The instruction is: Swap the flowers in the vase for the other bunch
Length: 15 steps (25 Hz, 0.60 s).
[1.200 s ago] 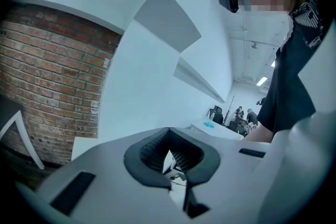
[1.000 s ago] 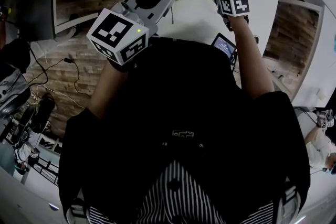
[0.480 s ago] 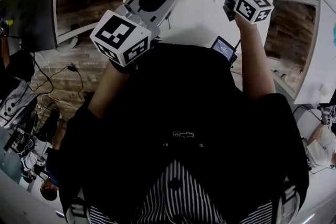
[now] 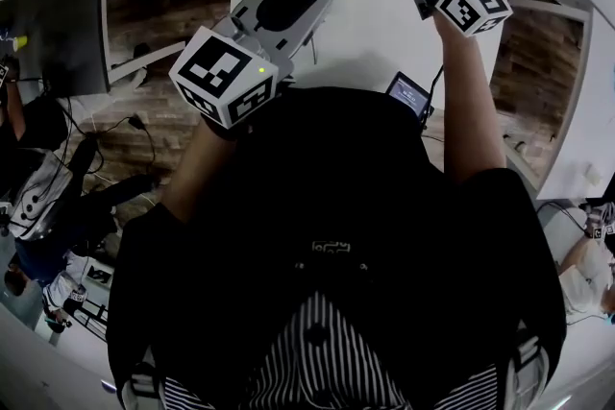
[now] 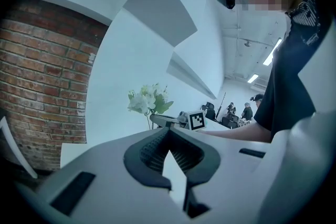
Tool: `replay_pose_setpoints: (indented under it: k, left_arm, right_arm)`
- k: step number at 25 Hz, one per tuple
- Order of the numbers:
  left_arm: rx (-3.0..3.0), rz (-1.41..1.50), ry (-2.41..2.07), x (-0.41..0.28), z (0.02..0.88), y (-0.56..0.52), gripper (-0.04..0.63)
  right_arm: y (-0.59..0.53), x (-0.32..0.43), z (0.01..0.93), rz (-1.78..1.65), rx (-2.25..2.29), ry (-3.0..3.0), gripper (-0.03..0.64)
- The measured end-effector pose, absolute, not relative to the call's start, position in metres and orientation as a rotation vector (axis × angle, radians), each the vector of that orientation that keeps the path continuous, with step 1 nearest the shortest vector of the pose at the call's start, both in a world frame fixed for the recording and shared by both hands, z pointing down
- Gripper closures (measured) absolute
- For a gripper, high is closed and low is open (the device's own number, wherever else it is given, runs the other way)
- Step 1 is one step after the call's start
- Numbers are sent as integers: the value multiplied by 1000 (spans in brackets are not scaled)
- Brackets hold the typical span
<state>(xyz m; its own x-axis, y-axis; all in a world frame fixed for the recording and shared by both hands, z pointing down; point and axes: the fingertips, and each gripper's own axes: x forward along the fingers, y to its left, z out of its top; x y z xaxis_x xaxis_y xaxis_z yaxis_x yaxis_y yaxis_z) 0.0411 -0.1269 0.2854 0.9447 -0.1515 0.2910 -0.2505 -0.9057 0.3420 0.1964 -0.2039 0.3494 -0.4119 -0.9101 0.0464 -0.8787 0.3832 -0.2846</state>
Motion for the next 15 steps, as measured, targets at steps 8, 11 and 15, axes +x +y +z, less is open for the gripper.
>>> replay_pose_setpoints:
  k: [8, 11, 15]
  left_arm:
    - [2683, 385, -271, 58, 300, -163, 589]
    - [2663, 400, -261, 64, 310, -176, 589]
    - [2640, 416, -262, 69, 319, -189, 589]
  right_arm:
    - [-250, 217, 337, -330, -1683, 2483, 585]
    - [-266, 224, 346, -339, -1697, 2486, 586]
    - [-277, 230, 363, -369, -1699, 2493, 584]
